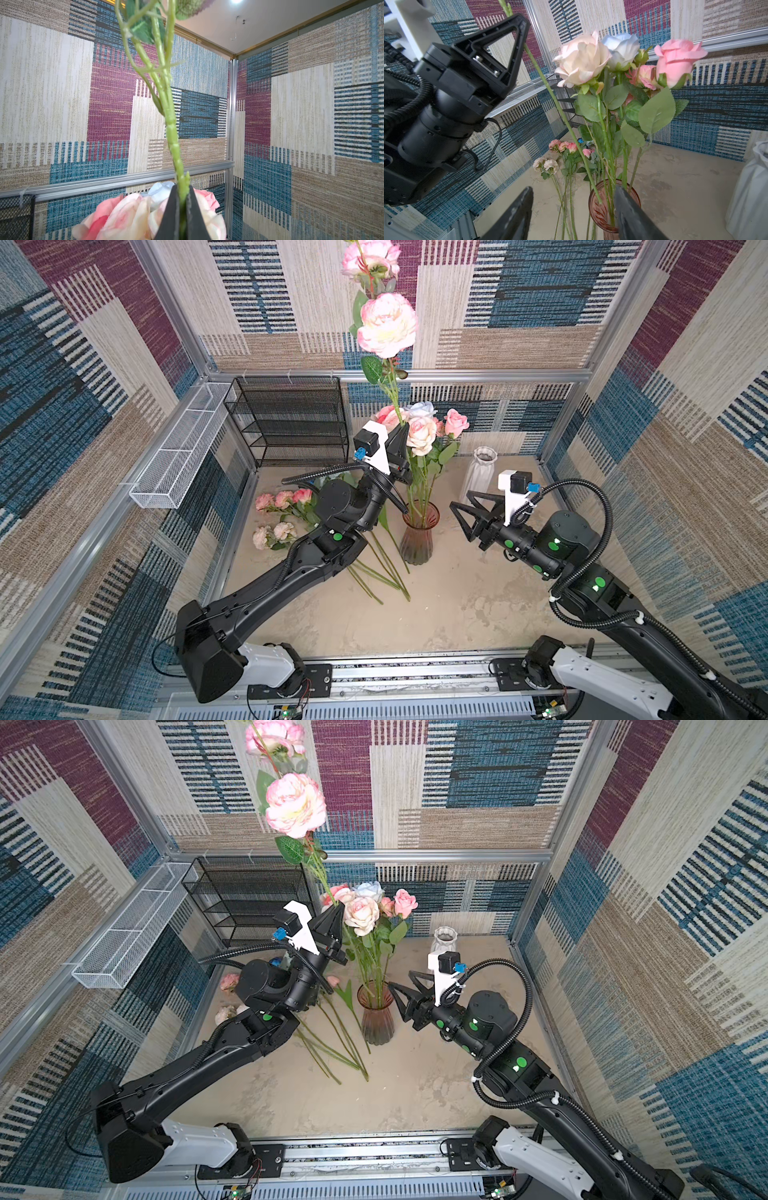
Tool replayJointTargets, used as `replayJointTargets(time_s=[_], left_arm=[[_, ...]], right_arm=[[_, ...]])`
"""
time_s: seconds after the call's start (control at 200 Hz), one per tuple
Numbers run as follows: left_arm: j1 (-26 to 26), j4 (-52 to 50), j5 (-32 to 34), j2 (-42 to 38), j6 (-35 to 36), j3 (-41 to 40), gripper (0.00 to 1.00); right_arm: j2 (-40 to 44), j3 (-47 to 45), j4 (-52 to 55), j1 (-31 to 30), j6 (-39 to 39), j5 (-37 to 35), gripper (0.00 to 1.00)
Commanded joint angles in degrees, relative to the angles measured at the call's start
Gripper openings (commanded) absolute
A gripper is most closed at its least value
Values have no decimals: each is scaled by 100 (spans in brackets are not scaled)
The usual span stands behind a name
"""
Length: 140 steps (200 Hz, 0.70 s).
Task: Arrange flowers in a vase
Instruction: Place the flower in the vase.
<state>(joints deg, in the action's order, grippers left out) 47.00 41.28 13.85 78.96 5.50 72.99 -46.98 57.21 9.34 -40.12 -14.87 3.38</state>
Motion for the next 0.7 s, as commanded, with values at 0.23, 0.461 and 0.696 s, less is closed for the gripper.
replayJointTargets(time_s=[0.23, 0.461, 0.696], left_arm=[[-5, 443, 421, 405, 40, -468, 0], [9, 250, 592, 365, -427, -1067, 0], [44, -115, 614, 226, -811, -1567, 0]], right_arm=[[34, -17, -73, -6, 60, -39, 63], [66, -72, -99, 0, 28, -37, 63], [45, -96, -140, -5, 15, -11, 63]])
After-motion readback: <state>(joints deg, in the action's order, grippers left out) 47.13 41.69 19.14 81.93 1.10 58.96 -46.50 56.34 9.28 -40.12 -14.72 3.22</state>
